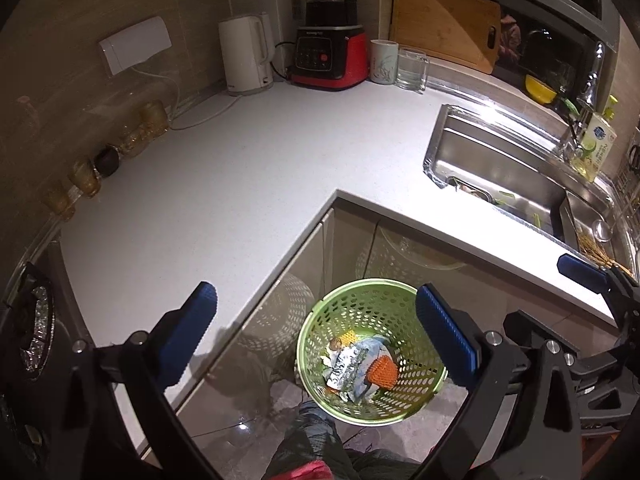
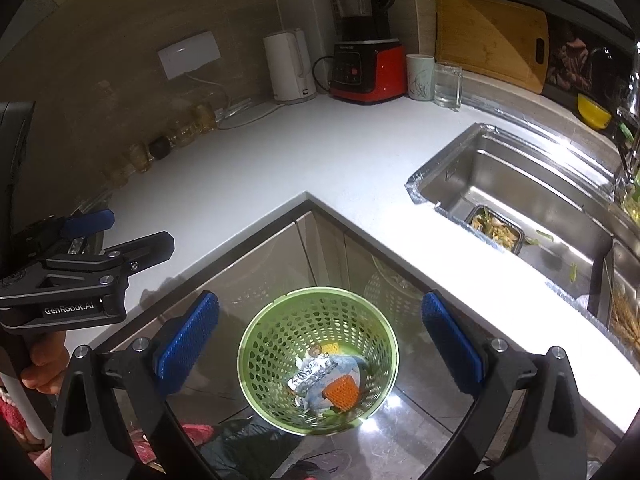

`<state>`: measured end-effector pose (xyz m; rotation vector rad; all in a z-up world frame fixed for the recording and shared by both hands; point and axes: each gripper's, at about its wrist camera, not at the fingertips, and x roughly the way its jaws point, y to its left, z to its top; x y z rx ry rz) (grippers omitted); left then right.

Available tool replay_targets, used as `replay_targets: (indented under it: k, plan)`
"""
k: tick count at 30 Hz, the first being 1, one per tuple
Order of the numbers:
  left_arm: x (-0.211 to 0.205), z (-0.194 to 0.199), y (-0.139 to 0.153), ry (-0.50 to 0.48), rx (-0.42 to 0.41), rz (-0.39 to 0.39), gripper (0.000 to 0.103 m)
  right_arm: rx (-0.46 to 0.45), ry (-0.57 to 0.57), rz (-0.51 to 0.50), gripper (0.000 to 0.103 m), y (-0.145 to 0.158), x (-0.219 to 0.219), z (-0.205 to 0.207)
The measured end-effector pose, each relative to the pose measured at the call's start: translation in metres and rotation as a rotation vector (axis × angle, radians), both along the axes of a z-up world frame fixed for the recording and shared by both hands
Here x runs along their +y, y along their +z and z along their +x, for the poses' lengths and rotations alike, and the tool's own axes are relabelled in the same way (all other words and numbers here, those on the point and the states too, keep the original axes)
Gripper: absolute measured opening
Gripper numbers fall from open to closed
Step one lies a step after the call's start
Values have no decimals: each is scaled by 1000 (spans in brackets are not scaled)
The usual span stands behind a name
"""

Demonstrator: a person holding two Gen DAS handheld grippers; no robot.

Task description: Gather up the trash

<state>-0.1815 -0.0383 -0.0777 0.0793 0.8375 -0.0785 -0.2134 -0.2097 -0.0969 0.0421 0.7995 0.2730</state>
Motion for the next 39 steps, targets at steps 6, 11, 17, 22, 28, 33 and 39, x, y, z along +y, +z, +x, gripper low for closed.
replay_targets:
  k: [6, 11, 17, 22, 28, 33, 39]
  plan:
    - [27, 2, 55, 106, -105, -1, 95, -111, 54, -32, 101, 57, 23, 24]
    - [49, -1, 111, 220, -225, 50, 95, -215, 119, -29, 101, 116, 45, 39]
    - [70, -7, 168, 343, -349, 116, 95, -347, 159, -43, 101, 182, 65, 45]
    - [81, -9, 194, 415, -395, 88, 95, -406, 155, 16, 101, 216, 68, 46]
    - [75, -7, 197, 404, -397, 78, 95, -448, 129, 20, 101, 228, 72, 39]
    - [70, -4, 194, 390, -403, 80, 95, -437, 112, 3, 101, 224, 71, 42]
    - [73, 4, 191, 370, -400, 59, 95, -421, 89, 9, 101, 218, 66, 47]
